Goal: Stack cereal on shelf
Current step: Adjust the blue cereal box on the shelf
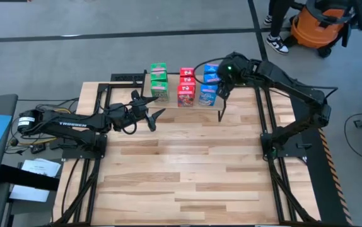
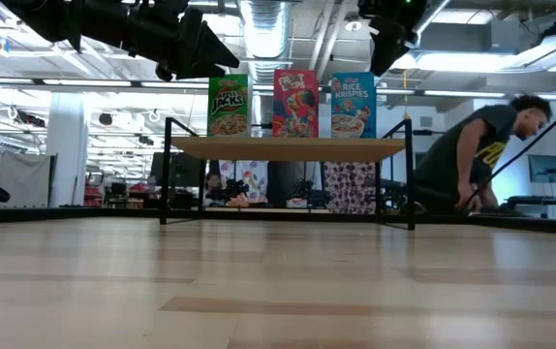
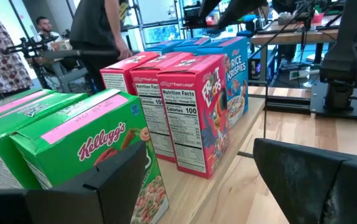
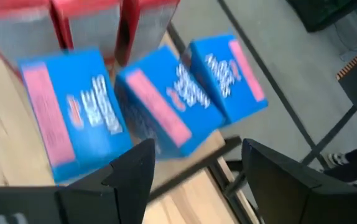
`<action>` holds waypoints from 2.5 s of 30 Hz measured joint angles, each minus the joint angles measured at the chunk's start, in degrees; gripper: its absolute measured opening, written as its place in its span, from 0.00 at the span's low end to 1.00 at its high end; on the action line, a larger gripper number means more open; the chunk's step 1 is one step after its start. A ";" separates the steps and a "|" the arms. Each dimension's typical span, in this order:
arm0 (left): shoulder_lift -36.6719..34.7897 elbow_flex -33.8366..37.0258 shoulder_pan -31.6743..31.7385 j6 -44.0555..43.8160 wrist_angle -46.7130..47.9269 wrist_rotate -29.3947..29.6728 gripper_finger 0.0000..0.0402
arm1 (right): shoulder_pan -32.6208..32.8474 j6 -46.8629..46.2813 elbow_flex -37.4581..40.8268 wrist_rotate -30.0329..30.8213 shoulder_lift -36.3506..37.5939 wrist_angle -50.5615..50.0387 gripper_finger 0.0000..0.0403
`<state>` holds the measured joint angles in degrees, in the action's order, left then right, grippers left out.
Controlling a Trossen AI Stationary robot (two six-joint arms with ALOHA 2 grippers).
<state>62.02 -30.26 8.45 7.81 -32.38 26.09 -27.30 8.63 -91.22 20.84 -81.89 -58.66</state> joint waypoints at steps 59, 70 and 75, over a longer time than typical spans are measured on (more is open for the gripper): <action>0.00 0.00 0.00 0.80 1.79 0.02 0.72 | -6.27 -1.46 8.13 3.47 0.57 2.54 0.66; 0.00 0.00 0.00 0.79 1.81 0.11 0.72 | -6.07 -2.22 8.15 1.27 0.11 5.11 0.66; 0.00 0.00 0.00 0.79 2.05 0.13 0.72 | -5.94 -2.66 8.15 1.18 0.11 4.71 0.66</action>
<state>62.02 -30.26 8.45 8.60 -30.33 26.22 -33.24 5.98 -83.07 22.01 -81.78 -53.94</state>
